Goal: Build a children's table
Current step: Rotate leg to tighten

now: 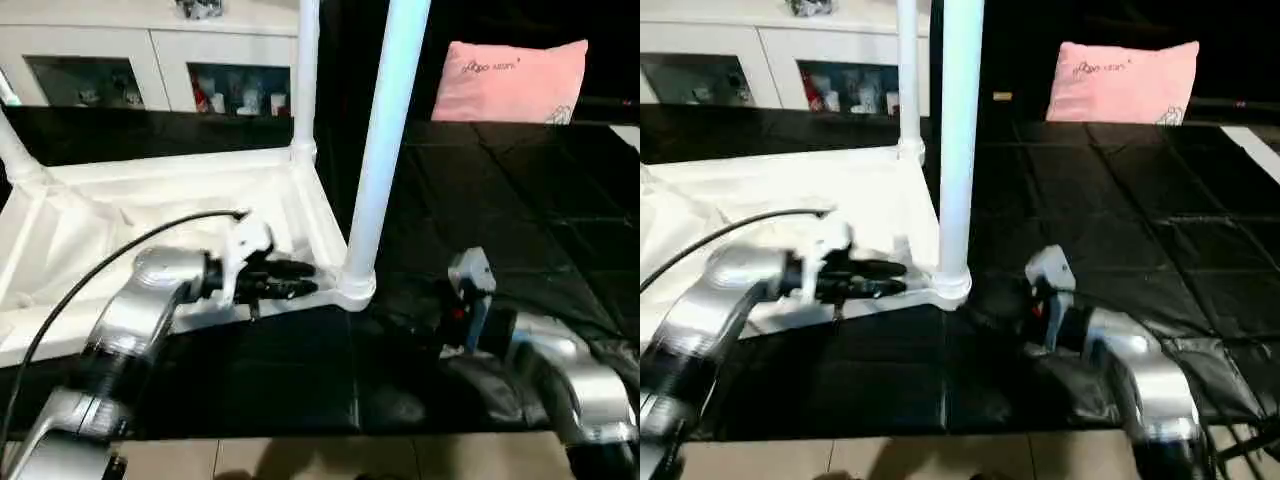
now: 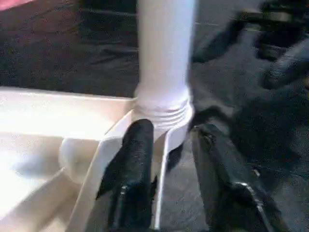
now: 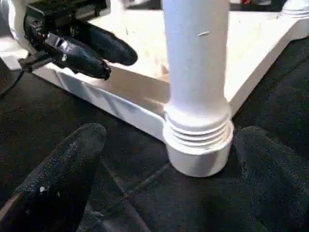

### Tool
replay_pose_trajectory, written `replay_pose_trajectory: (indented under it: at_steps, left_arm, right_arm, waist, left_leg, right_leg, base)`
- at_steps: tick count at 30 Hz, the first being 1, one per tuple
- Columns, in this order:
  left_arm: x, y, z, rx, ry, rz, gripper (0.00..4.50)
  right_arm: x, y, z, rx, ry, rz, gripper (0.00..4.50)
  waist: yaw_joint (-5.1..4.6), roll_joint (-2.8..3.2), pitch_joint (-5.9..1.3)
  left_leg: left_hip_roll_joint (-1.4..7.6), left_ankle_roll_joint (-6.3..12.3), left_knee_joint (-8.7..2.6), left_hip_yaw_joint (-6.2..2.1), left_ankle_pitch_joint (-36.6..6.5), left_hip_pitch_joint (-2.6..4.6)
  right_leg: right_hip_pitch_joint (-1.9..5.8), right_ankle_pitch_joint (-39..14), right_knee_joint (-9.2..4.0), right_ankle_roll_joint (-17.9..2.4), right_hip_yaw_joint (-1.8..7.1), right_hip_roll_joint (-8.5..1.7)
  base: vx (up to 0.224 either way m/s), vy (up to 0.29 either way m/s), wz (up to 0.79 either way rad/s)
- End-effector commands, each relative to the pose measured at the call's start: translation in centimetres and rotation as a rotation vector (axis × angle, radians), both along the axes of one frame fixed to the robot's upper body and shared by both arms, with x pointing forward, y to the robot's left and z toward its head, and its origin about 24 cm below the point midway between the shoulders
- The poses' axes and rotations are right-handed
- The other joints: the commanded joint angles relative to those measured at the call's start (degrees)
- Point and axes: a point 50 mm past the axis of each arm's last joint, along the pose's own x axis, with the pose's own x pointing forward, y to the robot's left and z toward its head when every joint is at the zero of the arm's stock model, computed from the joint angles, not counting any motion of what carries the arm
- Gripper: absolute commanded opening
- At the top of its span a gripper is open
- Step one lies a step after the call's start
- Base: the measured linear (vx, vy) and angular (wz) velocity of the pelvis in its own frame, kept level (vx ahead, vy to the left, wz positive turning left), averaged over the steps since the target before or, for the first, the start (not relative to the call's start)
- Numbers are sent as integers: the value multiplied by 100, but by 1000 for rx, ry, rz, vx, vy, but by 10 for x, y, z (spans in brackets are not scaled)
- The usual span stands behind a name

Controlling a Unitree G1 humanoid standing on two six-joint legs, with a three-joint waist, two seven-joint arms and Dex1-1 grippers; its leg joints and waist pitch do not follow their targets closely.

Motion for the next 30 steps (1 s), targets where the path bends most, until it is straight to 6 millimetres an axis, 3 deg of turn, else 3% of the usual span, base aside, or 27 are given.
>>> replay_pose_trajectory:
  at_steps: [1, 3, 4, 5, 6, 7, 8, 9, 10, 12, 15, 19, 21, 25, 30]
  left_arm:
    - [3, 5, 10, -44, -47, 153, 183]
    - [3, 8, 10, -63, -53, 218, 196]
    - [1, 10, 11, -87, -83, 303, 199]
    - [-9, 13, 7, -83, -123, 424, 205]
    - [-13, 15, 5, -74, -132, 468, 215]
    - [-13, 15, 5, -74, -132, 468, 226]
    - [-19, 19, -1, -45, -130, 526, 226]
    - [-24, 24, -8, -23, -116, 566, 226]
    - [-28, 27, -12, -8, -105, 593, 226]
    - [-37, 33, -21, 65, -111, 606, 226]
    - [-47, 40, -28, 81, -79, 654, 226]
    - [-58, 51, -38, 39, -40, 797, 226]
    - [-61, 54, -39, 3, -55, 869, 226]
    - [-61, 49, -35, -62, -84, 909, 226]
    - [-61, 48, -34, -72, -92, 915, 226]
  right_arm:
    - [1, 0, 8, 14, -47, -69, 450]
    - [1, 1, 8, 19, -50, -99, 450]
    - [0, 4, 5, 17, -45, -132, 450]
    - [2, 7, -3, -2, -27, -242, 450]
    - [3, 8, -6, -11, -23, -279, 450]
    - [3, 8, -6, -11, -23, -279, 450]
    - [4, 9, -11, -29, -10, -331, 450]
    - [6, 9, -14, -48, -8, -368, 450]
    - [6, 9, -16, -61, -7, -393, 450]
    - [5, 11, -21, -95, 5, -406, 450]
    - [1, 15, -25, -101, 36, -401, 450]
    - [0, 13, -26, -105, 19, -471, 450]
    - [2, 11, -24, -108, -3, -509, 450]
    - [7, 8, -22, -119, -25, -543, 450]
    - [8, 7, -21, -116, -26, -552, 450]
  waist:
    - [-32, 59, -345]
    - [-33, 60, -335]
    - [-42, -1, -330]
    - [-33, -2, -342]
    - [-69, -24, -316]
    - [-94, 0, -331]
    - [-100, -14, -355]
    - [-113, 2, -342]
    - [-140, -22, -320]
    - [-195, 4, -333]
    - [-200, 25, -331]
    - [-216, 6, -320]
    - [-241, -27, -300]
    - [-270, -16, -294]
    - [-312, -36, -311]
  left_leg:
    - [156, 118, -406, -45, -1532, 25]
    - [128, 125, -399, -51, -1557, 35]
    - [121, 140, -400, -48, -1567, 32]
    - [174, 90, -412, -75, -1519, 22]
    - [175, 83, -425, -69, -1587, 14]
    - [135, 105, -415, -67, -1645, 33]
    - [143, 130, -424, -75, -1551, 19]
    - [164, 132, -445, -90, -1546, 7]
    - [165, 134, -459, -89, -1585, -9]
    - [134, 128, -453, -88, -1725, 14]
    - [154, 186, -472, -91, -1661, 4]
    - [166, 179, -478, -83, -1742, -12]
    - [140, 168, -468, -77, -1885, -7]
    - [121, 154, -462, -102, -2026, 8]
    - [122, 178, -462, -105, -2007, -4]
  right_leg:
    - [309, -2675, -593, -384, 325, -366]
    - [293, -2902, -656, -238, 301, -364]
    - [287, -2980, -670, -170, 293, -349]
    - [294, -2911, -608, -193, 309, -391]
    - [263, -2985, -658, -165, 293, -374]
    - [260, -3056, -674, -94, 286, -357]
    - [276, -2874, -652, -62, 314, -354]
    - [272, -2758, -630, -99, 324, -351]
    - [268, -2773, -641, -89, 317, -336]
    - [273, -2862, -672, -19, 310, -337]
    - [269, -2573, -645, -94, 346, -331]
    - [275, -2509, -636, -197, 352, -337]
    - [258, -2863, -698, -65, 327, -341]
    - [243, -3141, -752, 161, 296, -329]
    - [241, -2996, -727, 180, 312, -322]
  base:
    - [0, 0, 0]
    - [0, 0, 0]
    - [0, 0, 0]
    - [0, 0, 0]
    - [0, 0, 0]
    - [0, 0, 0]
    - [0, 0, 0]
    - [0, 0, 0]
    - [0, 0, 0]
    - [0, 0, 0]
    - [0, 0, 0]
    - [0, 0, 0]
    - [0, 0, 0]
    - [0, 0, 0]
    - [0, 0, 0]
